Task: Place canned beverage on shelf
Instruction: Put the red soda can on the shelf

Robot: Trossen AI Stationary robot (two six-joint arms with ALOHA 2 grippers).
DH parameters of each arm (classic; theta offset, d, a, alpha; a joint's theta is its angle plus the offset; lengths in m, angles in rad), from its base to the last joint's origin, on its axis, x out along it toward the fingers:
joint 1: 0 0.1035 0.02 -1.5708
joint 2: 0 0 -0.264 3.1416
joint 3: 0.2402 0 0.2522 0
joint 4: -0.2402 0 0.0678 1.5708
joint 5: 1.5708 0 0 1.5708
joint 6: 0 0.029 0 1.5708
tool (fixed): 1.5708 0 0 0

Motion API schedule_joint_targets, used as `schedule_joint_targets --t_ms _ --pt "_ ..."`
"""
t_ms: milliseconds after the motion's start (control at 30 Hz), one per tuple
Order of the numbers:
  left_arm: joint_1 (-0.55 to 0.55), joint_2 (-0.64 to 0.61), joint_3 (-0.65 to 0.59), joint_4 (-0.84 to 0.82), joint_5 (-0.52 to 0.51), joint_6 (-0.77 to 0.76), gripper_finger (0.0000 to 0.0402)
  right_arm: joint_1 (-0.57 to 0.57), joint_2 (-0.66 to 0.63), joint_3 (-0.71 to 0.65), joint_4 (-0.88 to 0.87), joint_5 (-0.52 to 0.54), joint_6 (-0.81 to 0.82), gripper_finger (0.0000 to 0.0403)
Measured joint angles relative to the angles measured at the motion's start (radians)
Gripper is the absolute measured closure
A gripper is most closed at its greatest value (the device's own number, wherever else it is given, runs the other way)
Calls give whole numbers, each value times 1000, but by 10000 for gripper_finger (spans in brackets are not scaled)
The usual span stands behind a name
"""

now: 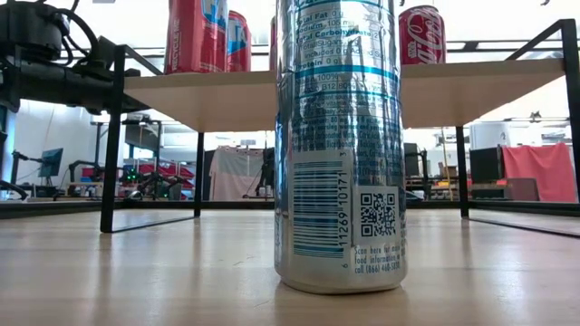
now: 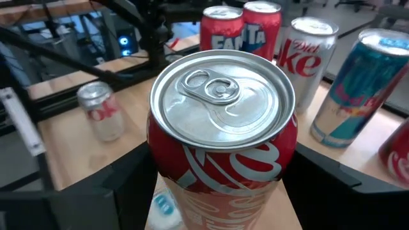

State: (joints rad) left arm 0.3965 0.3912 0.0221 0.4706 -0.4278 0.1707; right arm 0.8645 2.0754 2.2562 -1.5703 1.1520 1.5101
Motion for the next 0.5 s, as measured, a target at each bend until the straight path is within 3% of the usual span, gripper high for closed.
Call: schedule_joint_targets --t_ms 500 --pt "0 0 0 0 0 0 207 -176 2 -21 -1 -34 -69 128"
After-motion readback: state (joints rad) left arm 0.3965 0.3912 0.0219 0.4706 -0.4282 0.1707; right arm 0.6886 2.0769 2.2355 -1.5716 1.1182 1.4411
